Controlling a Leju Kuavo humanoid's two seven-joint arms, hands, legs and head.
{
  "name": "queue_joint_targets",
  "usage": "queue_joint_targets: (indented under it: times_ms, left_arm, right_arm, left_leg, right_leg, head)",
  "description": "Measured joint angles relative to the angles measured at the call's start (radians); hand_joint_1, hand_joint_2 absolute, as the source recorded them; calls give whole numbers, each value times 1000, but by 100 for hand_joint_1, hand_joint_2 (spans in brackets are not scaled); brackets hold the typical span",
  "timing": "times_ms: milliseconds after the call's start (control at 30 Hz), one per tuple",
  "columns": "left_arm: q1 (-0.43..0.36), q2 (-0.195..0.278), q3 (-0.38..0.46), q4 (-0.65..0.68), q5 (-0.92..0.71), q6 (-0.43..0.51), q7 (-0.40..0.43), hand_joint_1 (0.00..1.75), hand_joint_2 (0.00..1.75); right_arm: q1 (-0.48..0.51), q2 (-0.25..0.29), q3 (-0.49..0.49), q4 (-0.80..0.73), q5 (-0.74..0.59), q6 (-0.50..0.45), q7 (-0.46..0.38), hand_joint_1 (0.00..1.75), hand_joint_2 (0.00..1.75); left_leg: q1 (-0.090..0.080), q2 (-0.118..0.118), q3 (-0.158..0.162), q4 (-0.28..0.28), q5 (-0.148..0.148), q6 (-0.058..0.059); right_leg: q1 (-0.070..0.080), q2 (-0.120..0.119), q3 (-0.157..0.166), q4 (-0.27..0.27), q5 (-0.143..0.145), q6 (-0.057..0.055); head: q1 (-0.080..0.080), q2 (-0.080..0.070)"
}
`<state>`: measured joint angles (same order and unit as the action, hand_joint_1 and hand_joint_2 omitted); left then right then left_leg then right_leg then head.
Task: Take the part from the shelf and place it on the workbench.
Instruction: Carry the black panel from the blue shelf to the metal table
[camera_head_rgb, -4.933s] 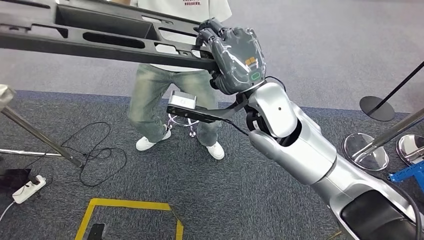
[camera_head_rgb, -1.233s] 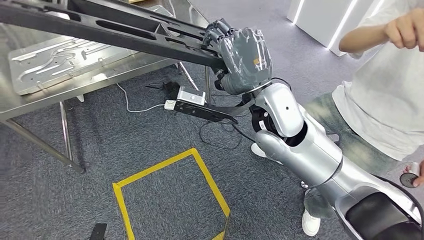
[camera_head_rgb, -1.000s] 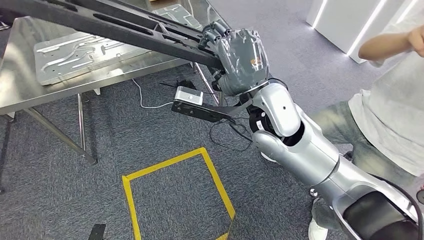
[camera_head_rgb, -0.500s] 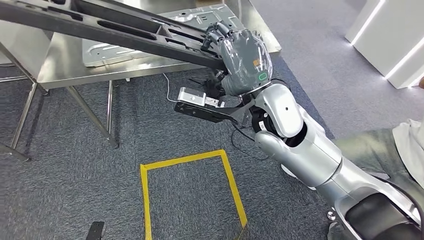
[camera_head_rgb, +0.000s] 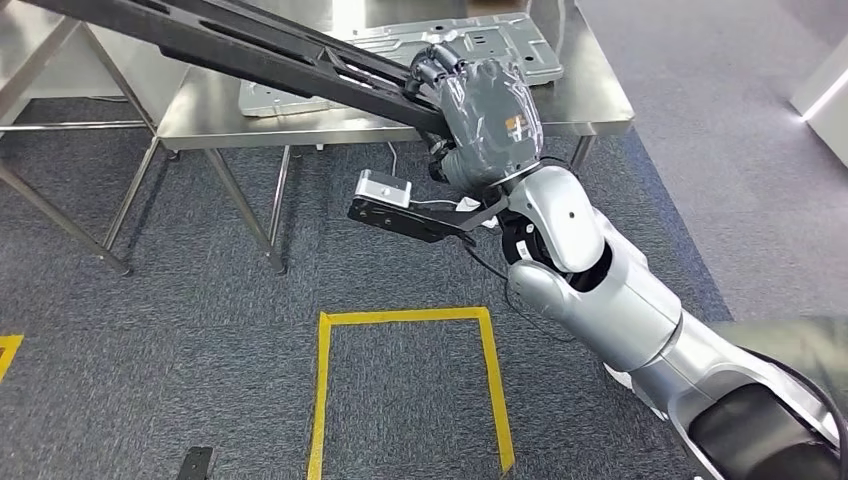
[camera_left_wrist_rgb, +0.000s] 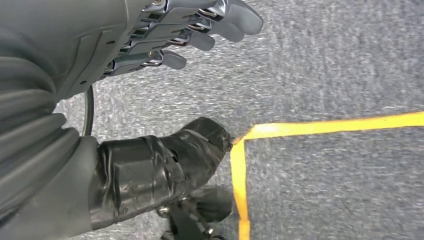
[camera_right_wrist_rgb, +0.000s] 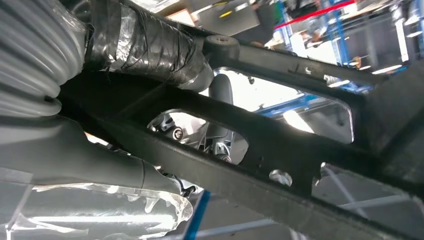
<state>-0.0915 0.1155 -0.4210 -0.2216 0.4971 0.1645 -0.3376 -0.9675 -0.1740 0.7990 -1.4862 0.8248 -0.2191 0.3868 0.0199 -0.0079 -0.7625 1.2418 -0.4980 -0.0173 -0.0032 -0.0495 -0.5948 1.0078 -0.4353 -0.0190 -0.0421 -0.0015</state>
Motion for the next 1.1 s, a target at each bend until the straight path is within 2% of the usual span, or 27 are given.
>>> queue_joint_targets:
  times_ms: [67,100,133,167,233,267,333,367,400,433,467,500,567,633,667,733,800,833,900,933,967,1000,1033,1067,1100]
  left_arm:
    - [0,0,-1,0,1,0,0,0,175]
    - [-1,0,-1,0,2,0,0,0,175]
    - [-2,0,-2,0,3,0,-1,0,175]
    - [-3,0,-2,0,4,0,-1,0,175]
    - [-3,1,-3,0,5,0,-4,0,175]
    - [-2,1,-4,0,5,1,-7,0,175]
    - [-2,2,-4,0,5,2,-16,0,175]
    - [-3,2,-4,0,5,1,-20,0,175]
    - [-5,2,-5,0,5,-3,-24,0,175]
    - [-5,2,-5,0,6,-10,-27,0,175]
    - [-5,2,-6,0,7,-23,-30,0,175]
    - [-5,2,-7,0,10,-38,-31,0,175]
    - [-4,4,-7,0,15,-65,-32,0,175]
    - [-4,4,-7,0,19,-78,-32,0,175]
    - [-3,4,-7,0,20,-81,-32,0,175]
    - [-1,5,-7,0,20,-85,-32,0,175]
    - [0,7,-7,0,20,-90,-35,0,175]
    - [0,9,-7,0,20,-94,-37,0,175]
    - [-2,11,-8,0,21,-101,-43,0,175]
    - [-2,12,-8,0,22,-105,-45,0,175]
    - [-1,12,-9,0,23,-107,-47,0,175]
    - [-1,13,-9,0,24,-108,-48,0,175]
    - [0,13,-9,0,24,-108,-50,0,175]
    - [0,14,-9,0,24,-109,-51,0,175]
    - [-1,15,-10,0,24,-110,-52,0,175]
  right_arm:
    - [0,0,0,0,1,5,0,175,175]
    - [-1,0,0,0,3,9,0,175,175]
    - [-2,0,0,0,6,12,-1,175,175]
    - [-3,0,0,0,10,14,-1,175,175]
    - [-4,0,0,0,14,19,-1,175,175]
    - [-5,0,0,0,15,20,-1,175,175]
    - [-7,0,0,0,15,22,-1,175,175]
    - [-7,-1,0,0,13,21,-1,175,175]
    - [-6,-2,0,0,12,21,-1,175,175]
    - [-3,-3,0,0,11,19,-2,175,175]
    - [0,-4,0,0,11,18,-3,175,175]
    - [3,-6,0,0,11,17,-5,175,175]
    - [4,-8,0,0,11,16,-8,175,175]
    - [3,-9,0,0,11,15,-11,175,175]
    - [3,-9,0,0,11,14,-12,175,175]
    - [3,-9,0,0,11,12,-13,175,175]
    - [2,-9,0,0,12,12,-13,175,175]
    - [2,-9,0,0,14,13,-13,175,175]
    - [1,-9,0,0,17,14,-13,175,175]
    - [2,-9,0,0,18,15,-13,175,175]
    - [3,-9,0,0,20,15,-13,175,175]
    - [5,-9,0,0,21,15,-12,175,175]
    - [6,-9,0,0,22,15,-12,175,175]
    - [6,-9,0,0,24,16,-12,175,175]
    - [6,-9,0,0,26,17,-10,175,175]
  left_leg:
    - [4,31,61,-116,52,-8]
    - [3,46,87,-165,67,-6]
    - [1,55,100,-191,71,0]
    - [-2,53,101,-194,65,8]
    - [-1,31,101,-195,66,23]
    - [1,22,103,-196,66,28]
    - [3,8,107,-199,68,39]
    - [2,3,107,-199,67,42]
    - [0,-3,107,-199,66,46]
    - [-1,-10,107,-199,66,48]
    - [-3,-16,108,-199,65,49]
    - [-4,-23,109,-199,64,50]
    - [-5,-34,113,-198,63,48]
    - [-6,-41,112,-198,62,42]
    - [-6,-44,111,-199,63,38]
    - [-6,-47,110,-204,65,27]
    - [-5,-35,103,-186,51,18]
    - [-6,-25,87,-152,31,14]
    - [-6,-10,32,-36,-23,9]
    - [-5,-9,4,21,-42,7]
    - [-5,-8,-14,54,-47,5]
    - [-4,-7,-16,53,-34,4]
    - [-4,-4,3,14,-7,3]
    - [-3,1,35,-50,27,4]
    - [-5,7,70,-115,49,6]
  right_leg:
    - [-1,-22,-1,13,-11,9]
    - [1,-31,-1,21,-18,16]
    - [3,-39,-1,26,-23,22]
    - [6,-47,0,28,-27,27]
    - [6,-61,5,29,-34,37]
    - [4,-51,5,37,-43,43]
    - [-4,-6,-22,99,-82,52]
    - [-5,19,-51,158,-111,53]
    - [-6,31,-86,223,-136,53]
    - [-6,37,-116,276,-151,53]
    - [-6,39,-135,301,-149,51]
    - [-6,40,-135,288,-127,48]
    - [-5,48,-91,171,-55,38]
    - [-1,58,-42,64,-13,29]
    - [1,62,-32,43,-10,26]
    - [3,61,-28,34,-8,22]
    - [-1,57,-21,22,-4,12]
    - [-4,55,-17,16,-2,6]
    - [-3,49,-12,12,-4,0]
    - [-3,47,-10,12,-6,-2]
    - [-3,46,-9,13,-7,-2]
    - [-3,45,-8,14,-9,-1]
    - [-3,44,-6,15,-11,1]
    - [-3,44,-4,17,-15,3]
    - [-2,43,-2,19,-19,7]
  head:
    - [-1,0]
    - [-2,0]
    - [-2,0]
    - [-2,0]
    - [-1,0]
    - [-1,0]
    - [3,0]
    - [5,0]
    - [7,0]
    - [7,0]
    - [8,0]
    - [8,0]
    - [8,0]
    - [8,0]
    - [8,0]
    - [8,0]
    - [7,0]
    - [5,0]
    - [3,0]
    - [3,0]
    - [3,0]
    - [3,0]
    - [3,0]
    - [3,0]
    - [3,0]
